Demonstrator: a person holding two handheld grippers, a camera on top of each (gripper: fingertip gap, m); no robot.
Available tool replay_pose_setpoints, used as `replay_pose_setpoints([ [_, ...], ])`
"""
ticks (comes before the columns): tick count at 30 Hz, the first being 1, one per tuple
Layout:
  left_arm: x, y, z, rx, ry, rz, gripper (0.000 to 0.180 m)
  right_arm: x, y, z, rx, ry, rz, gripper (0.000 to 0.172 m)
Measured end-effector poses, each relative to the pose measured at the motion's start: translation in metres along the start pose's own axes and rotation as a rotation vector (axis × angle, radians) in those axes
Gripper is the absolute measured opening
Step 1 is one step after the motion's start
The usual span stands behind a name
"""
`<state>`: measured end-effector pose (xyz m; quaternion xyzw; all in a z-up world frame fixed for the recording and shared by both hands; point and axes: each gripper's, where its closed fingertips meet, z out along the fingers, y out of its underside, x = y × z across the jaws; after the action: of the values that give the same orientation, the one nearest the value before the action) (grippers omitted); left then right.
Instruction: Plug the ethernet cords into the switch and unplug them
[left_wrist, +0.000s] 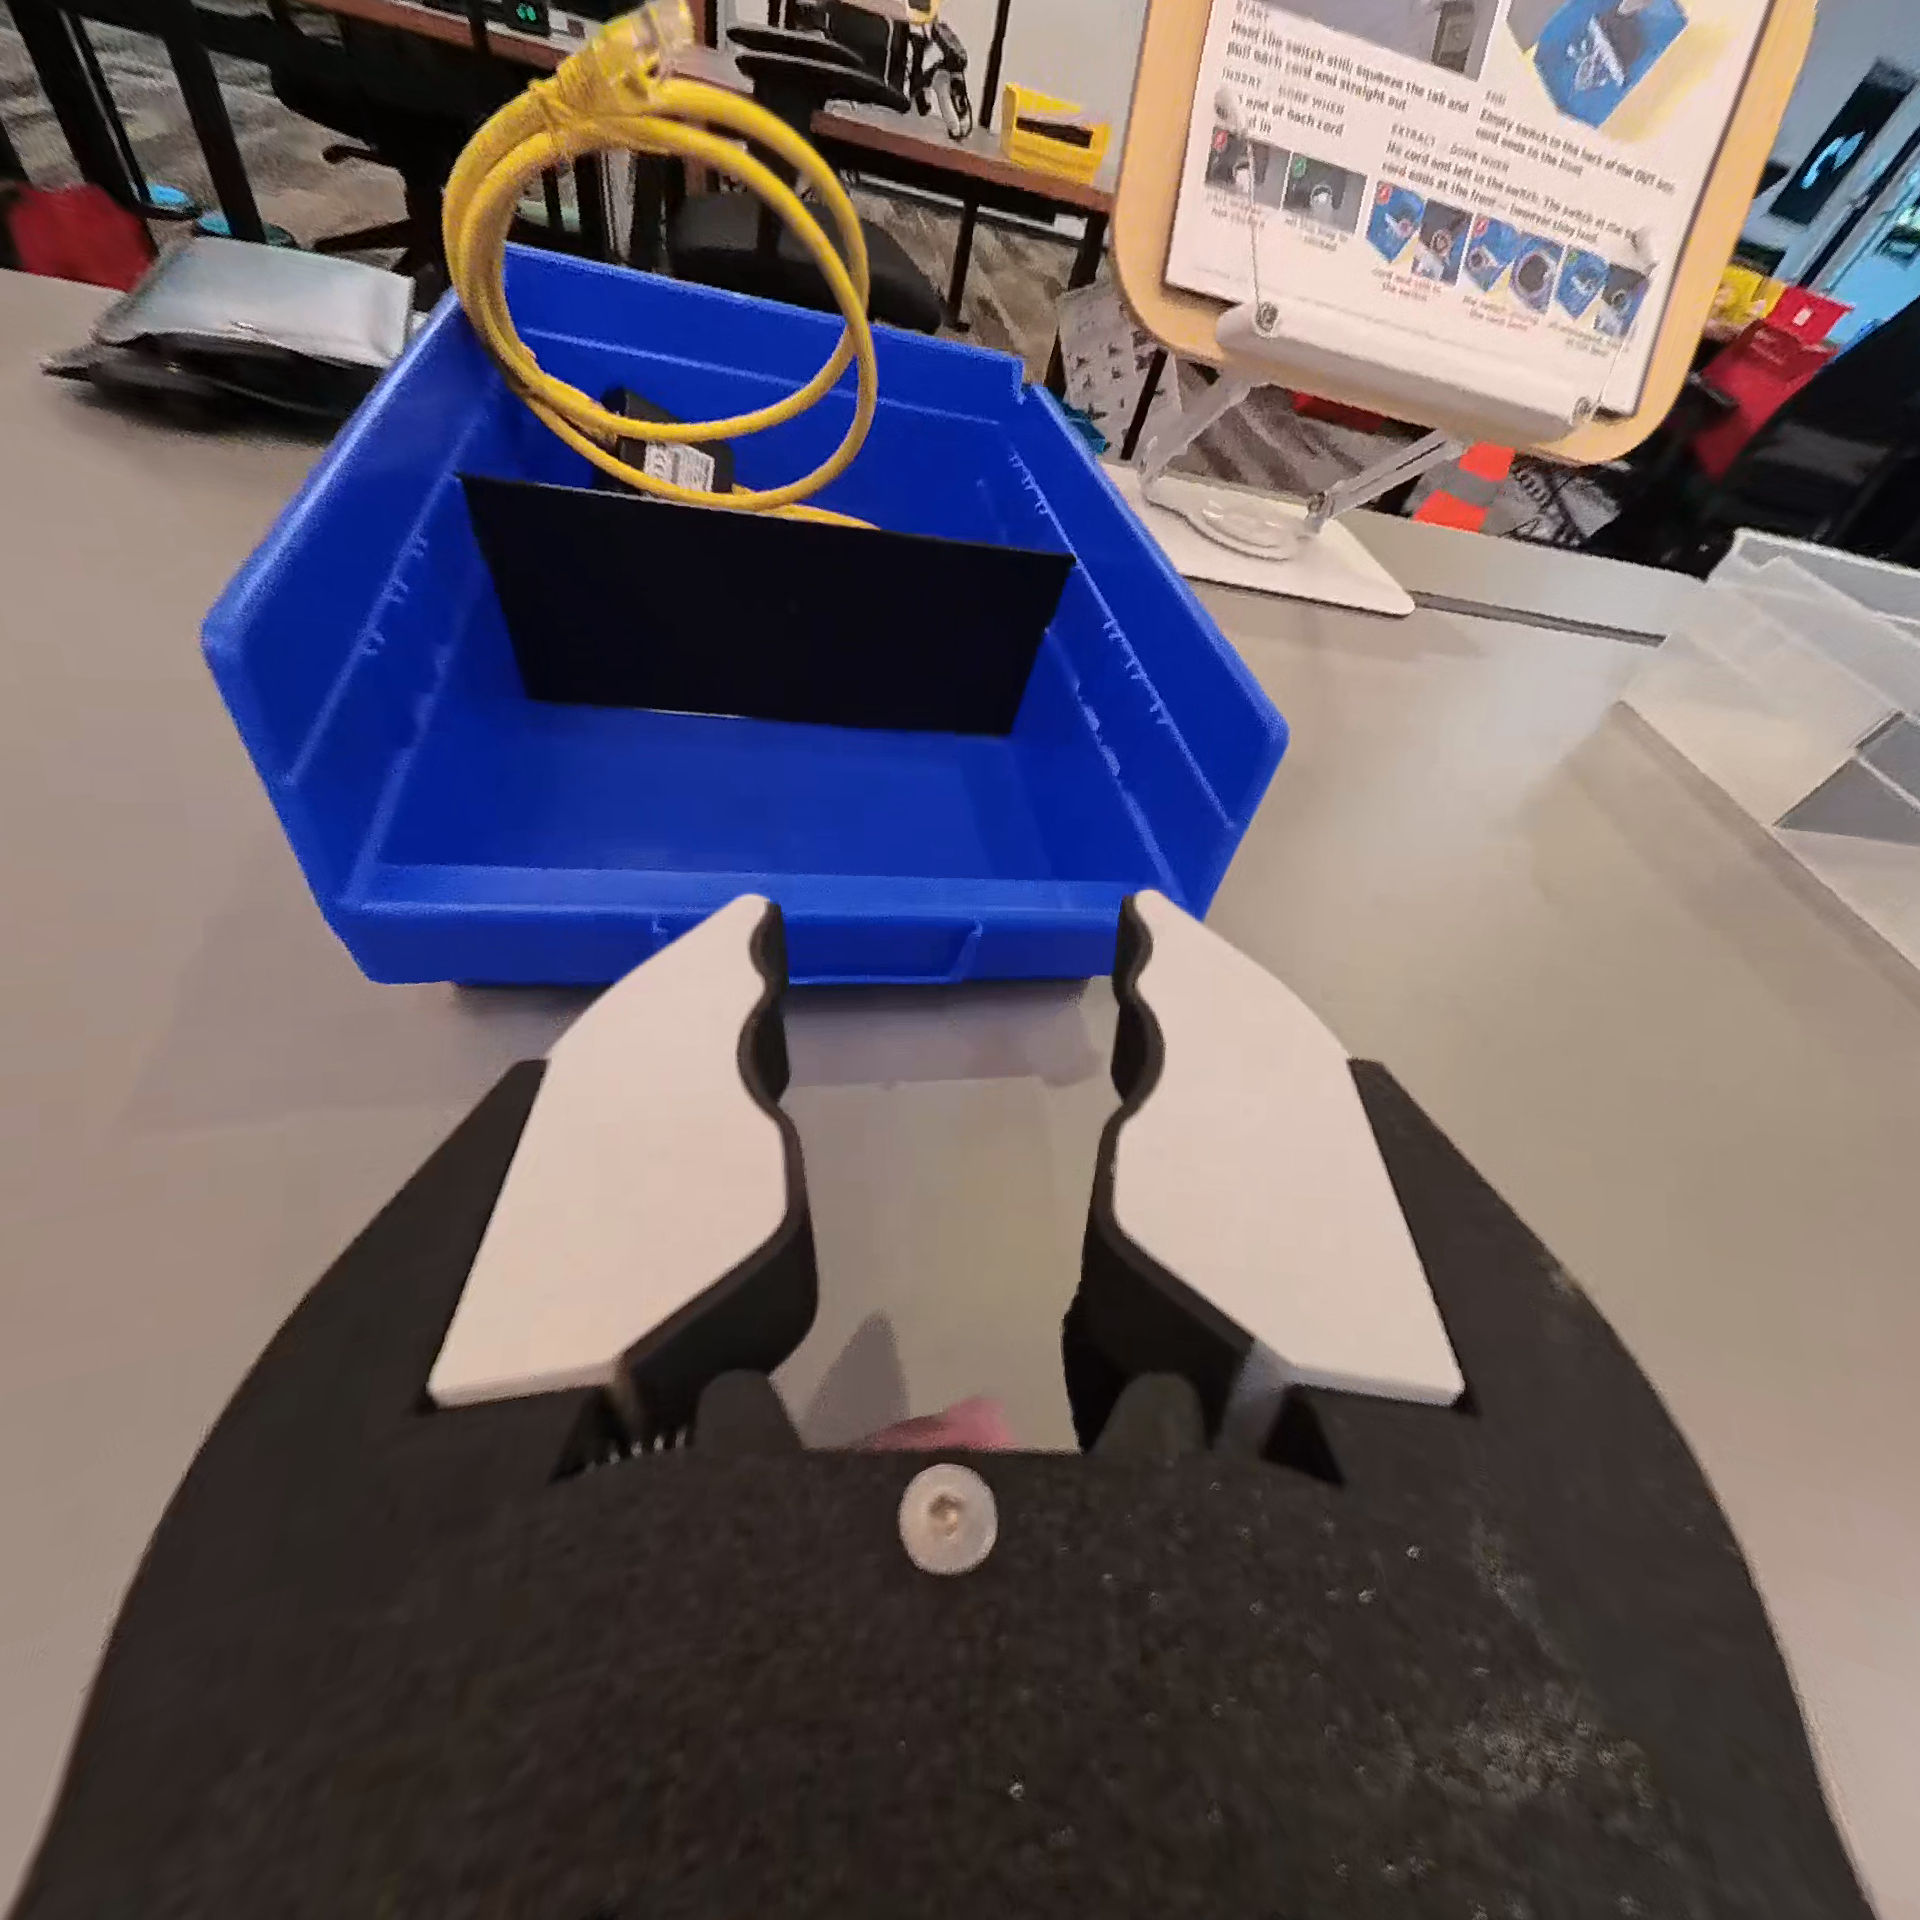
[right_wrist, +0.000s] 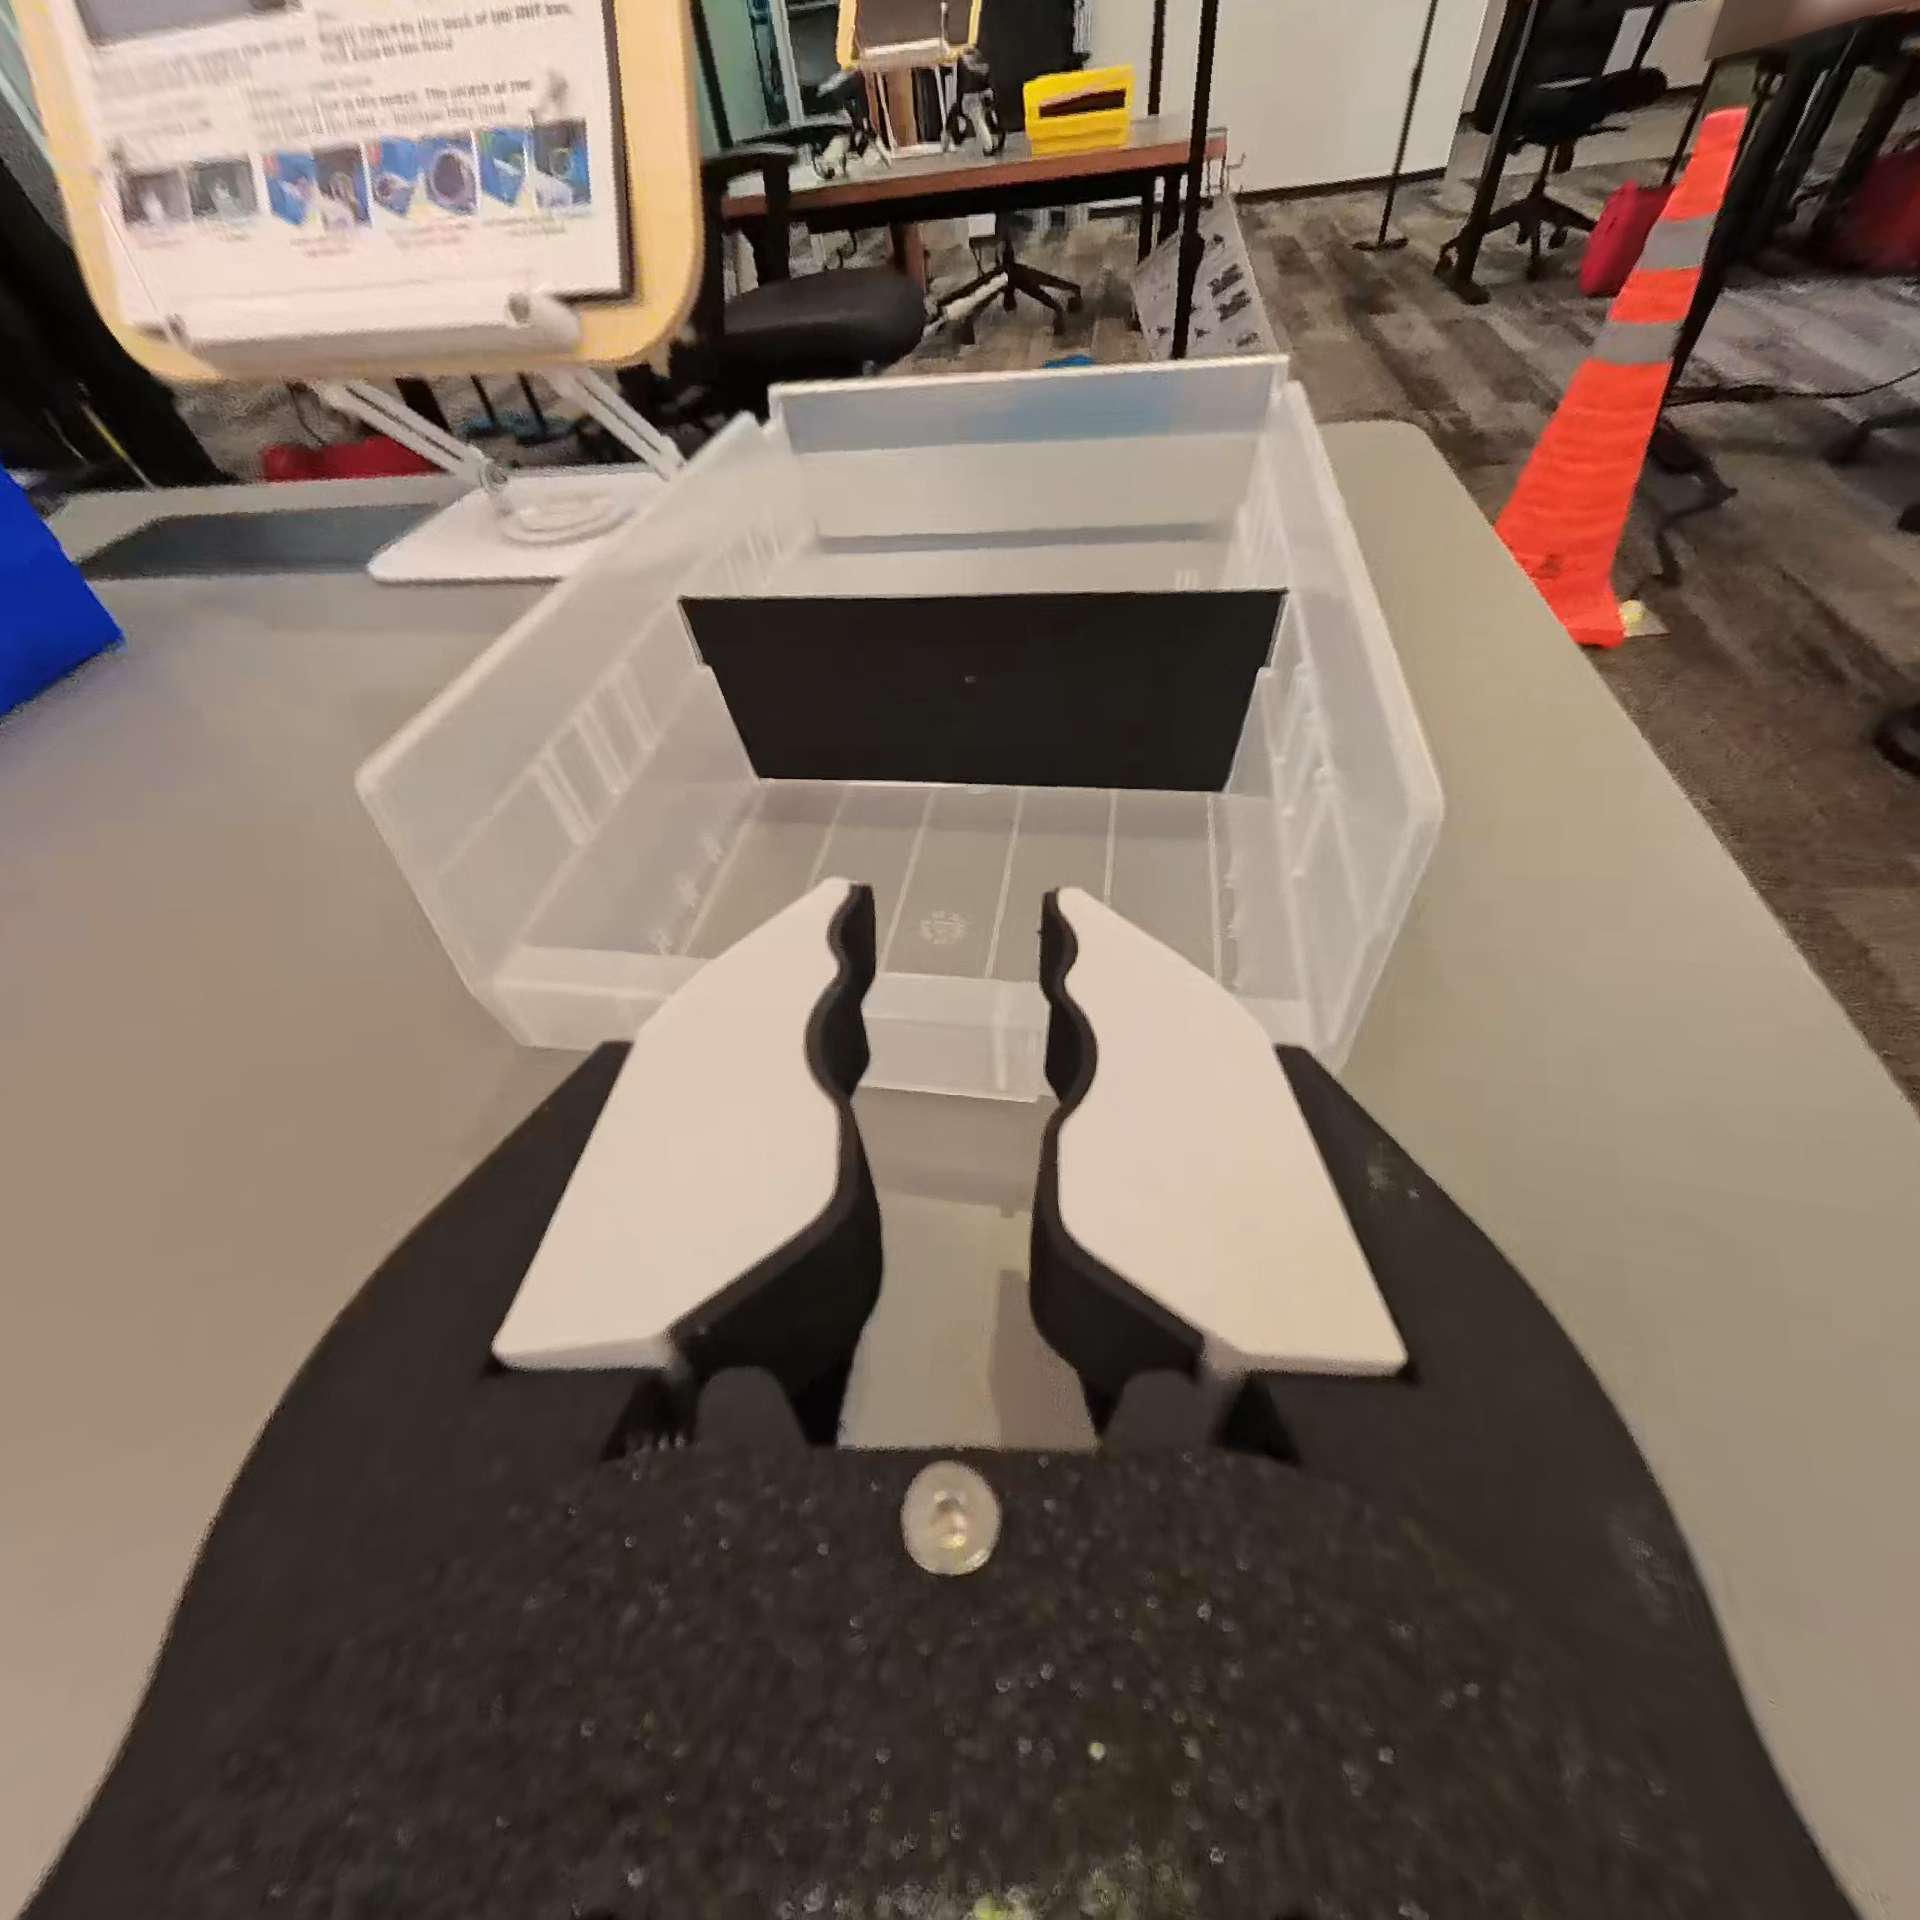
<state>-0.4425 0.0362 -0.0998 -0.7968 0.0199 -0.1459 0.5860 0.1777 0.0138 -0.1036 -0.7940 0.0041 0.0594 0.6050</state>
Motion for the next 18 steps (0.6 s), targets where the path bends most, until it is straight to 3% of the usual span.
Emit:
replay_pose_setpoints([
  [9, -0.003, 0.0, 0.002, 0.008, 0.014, 0.009, 0.061, -0.013, -0.007, 0.001, 0.036, -0.033, -0.002, 0.032],
  [18, 0.02, -0.004, -0.001, 0.027, 0.081, 0.069, 0.038, -0.015, -0.005, 0.0, 0.034, -0.058, 0.012, 0.032],
])
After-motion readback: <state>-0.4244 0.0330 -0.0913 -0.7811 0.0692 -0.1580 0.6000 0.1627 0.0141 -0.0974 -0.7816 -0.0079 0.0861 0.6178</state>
